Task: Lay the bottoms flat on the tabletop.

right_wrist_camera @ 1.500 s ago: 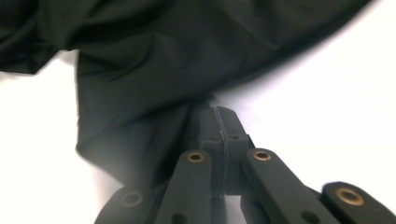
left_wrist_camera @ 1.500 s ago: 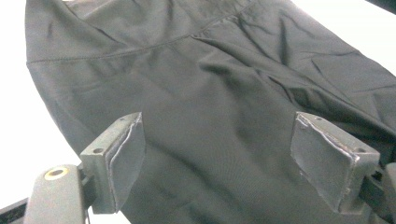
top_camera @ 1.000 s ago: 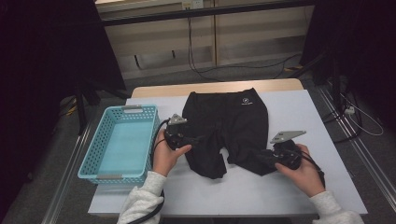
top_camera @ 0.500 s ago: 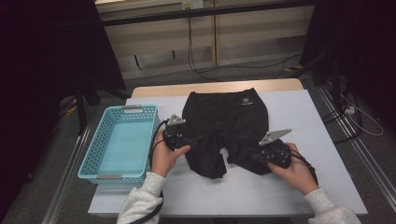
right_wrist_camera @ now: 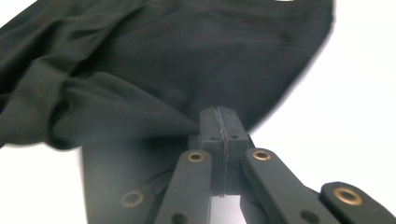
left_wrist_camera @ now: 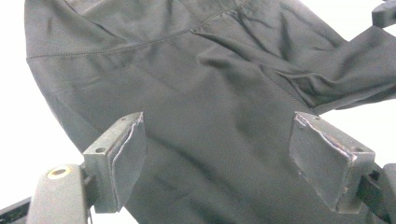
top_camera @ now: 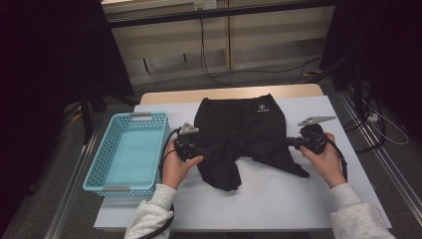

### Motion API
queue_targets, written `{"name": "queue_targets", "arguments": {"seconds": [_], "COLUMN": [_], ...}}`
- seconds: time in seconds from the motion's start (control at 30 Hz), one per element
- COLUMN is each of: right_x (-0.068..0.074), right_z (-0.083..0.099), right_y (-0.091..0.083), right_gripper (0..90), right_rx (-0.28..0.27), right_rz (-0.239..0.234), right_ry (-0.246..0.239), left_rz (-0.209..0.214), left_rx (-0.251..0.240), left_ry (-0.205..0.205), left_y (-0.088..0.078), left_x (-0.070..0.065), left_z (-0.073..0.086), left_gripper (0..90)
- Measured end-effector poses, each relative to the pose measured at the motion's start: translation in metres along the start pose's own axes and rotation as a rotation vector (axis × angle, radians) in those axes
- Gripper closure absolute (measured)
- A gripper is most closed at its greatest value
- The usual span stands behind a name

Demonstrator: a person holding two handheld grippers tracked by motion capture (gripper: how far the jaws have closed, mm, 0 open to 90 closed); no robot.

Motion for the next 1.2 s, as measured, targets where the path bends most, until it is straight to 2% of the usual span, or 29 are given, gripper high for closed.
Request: {"name": "queue_targets", "arguments": {"seconds": [0.07, 0.13, 0.2, 0.27, 0.3, 0.33, 0.43, 0.57, 0.67, 0.73, 0.8, 0.9, 0.97, 1.1, 1.13, 1.2], "right_x": [-0.008, -0.014, -0.016, -0.014, -0.013, -0.011, -0.002, 0.017, 0.029, 0.038, 0.049, 0.063, 0.069, 0.073, 0.072, 0.07], "right_z": [0.003, 0.008, 0.014, 0.017, 0.017, 0.017, 0.013, 0.008, 0.008, 0.009, 0.012, 0.015, 0.016, 0.021, 0.021, 0.021], "right_y": [0.003, 0.008, 0.013, 0.016, 0.016, 0.015, 0.006, -0.008, -0.016, -0.019, -0.02, -0.017, -0.01, 0.006, 0.007, 0.009], "right_gripper": [90.0, 90.0, 90.0, 88.8, 83.5, 82.0, 71.2, 65.6, 64.3, 68.0, 73.9, 75.1, 73.7, 72.5, 72.5, 75.4], "right_rx": [0.015, 0.041, 0.087, 0.108, 0.101, 0.095, 0.067, 0.044, 0.009, 0.01, 0.021, 0.058, 0.071, 0.121, 0.1, 0.1], "right_rz": [0.042, 0.063, 0.083, 0.092, 0.096, 0.099, 0.101, 0.079, 0.042, 0.007, -0.053, -0.121, -0.125, -0.111, -0.115, -0.082], "right_ry": [0.012, 0.015, 0.0, -0.023, -0.028, -0.03, -0.067, -0.137, -0.145, -0.167, -0.185, -0.233, -0.245, -0.284, -0.29, -0.294], "left_rz": [0.001, 0.001, 0.001, 0.002, 0.004, 0.003, 0.006, 0.011, 0.013, 0.018, 0.018, 0.018, 0.022, 0.033, 0.036, 0.037], "left_rx": [-0.001, -0.004, 0.001, 0.0, -0.007, -0.003, -0.003, 0.003, -0.006, -0.006, -0.006, -0.008, -0.009, -0.003, -0.004, -0.001], "left_ry": [0.001, -0.006, -0.002, -0.003, -0.007, 0.001, 0.001, 0.006, 0.011, 0.008, 0.008, 0.008, 0.006, 0.014, 0.013, 0.013], "left_y": [-0.001, -0.001, -0.002, -0.003, -0.003, -0.004, -0.003, -0.003, -0.005, -0.005, -0.005, -0.005, -0.005, -0.003, -0.002, -0.002], "left_x": [0.0, 0.0, 0.001, 0.001, 0.0, 0.001, -0.001, -0.002, -0.003, -0.003, -0.003, -0.003, -0.005, -0.009, -0.009, -0.009], "left_z": [0.0, 0.001, 0.001, 0.001, 0.001, 0.001, 0.002, 0.002, 0.001, 0.0, 0.0, 0.0, 0.0, 0.0, 0.0, 0.001], "left_gripper": [19.7, 19.8, 19.8, 19.8, 19.8, 19.8, 19.8, 19.7, 19.5, 19.5, 19.5, 19.5, 19.5, 19.5, 19.5, 19.6]}}
Point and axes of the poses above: each handheld gripper's, and its own axes: y roughly forward along the jaws, z roughly out of its underside, x roughly to its left, the point moved 1 cm from there along y, roughly forward along the jaws, and after that the axes turned 11 degrees about -y, right-handed, at the moved point
